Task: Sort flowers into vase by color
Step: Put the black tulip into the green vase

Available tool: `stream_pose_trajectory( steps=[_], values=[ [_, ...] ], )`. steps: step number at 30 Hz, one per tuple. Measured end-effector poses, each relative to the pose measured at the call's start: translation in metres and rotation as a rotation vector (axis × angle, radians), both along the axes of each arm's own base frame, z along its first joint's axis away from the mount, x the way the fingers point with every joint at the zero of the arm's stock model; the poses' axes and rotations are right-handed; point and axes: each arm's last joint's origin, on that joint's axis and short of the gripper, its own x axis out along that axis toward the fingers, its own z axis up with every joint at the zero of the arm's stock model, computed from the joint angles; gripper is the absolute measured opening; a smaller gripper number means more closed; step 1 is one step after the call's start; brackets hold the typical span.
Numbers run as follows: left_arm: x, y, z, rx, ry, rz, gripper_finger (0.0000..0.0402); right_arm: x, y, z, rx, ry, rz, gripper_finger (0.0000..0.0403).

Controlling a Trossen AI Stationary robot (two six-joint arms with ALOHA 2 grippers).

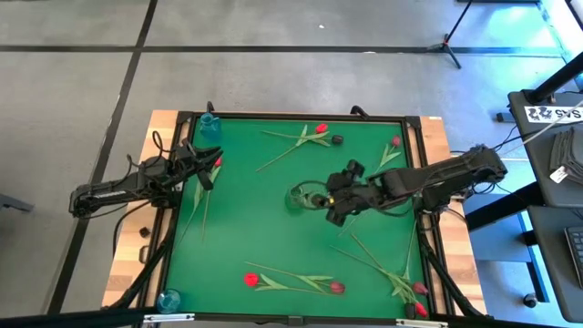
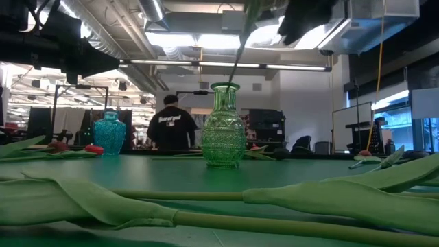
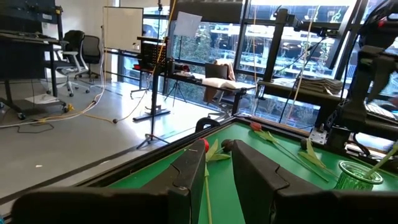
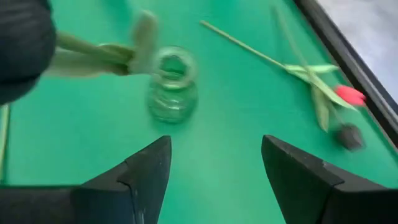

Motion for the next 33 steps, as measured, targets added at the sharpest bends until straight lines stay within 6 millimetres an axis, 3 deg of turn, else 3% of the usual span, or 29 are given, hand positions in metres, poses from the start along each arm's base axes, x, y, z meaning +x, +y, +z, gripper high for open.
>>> stream_pose_trajectory(
  steps=[5, 9, 14, 18, 23, 33],
  values=[
    [0.000, 0.000, 0.000, 0.000, 0.000, 0.000, 0.0079, -0.042, -0.014, 0.009, 0.013, -0.004, -0.182, 0.0250],
    [0.000, 0.000, 0.000, 0.000, 0.001, 0.000, 0.0079, -0.071, -0.025, -0.001, 0.093, -0.065, -0.440, 0.0250],
    [0.000, 0.000, 0.000, 0.000, 0.000, 0.000, 0.0079, -0.084, -0.038, -0.044, 0.318, -0.090, -0.860, 0.0250],
    [0.000, 0.000, 0.000, 0.000, 0.001, 0.001, 0.0079, -0.090, -0.044, -0.089, 0.393, -0.054, -1.029, 0.0250],
    [0.000, 0.000, 0.000, 0.000, 0.000, 0.001, 0.0079, -0.093, -0.050, -0.132, 0.507, -0.140, -1.177, 0.0250],
    [0.000, 0.000, 0.000, 0.000, 0.001, 0.001, 0.0079, -0.111, -0.054, -0.169, 0.593, -0.136, -1.425, 0.0233]
  ],
)
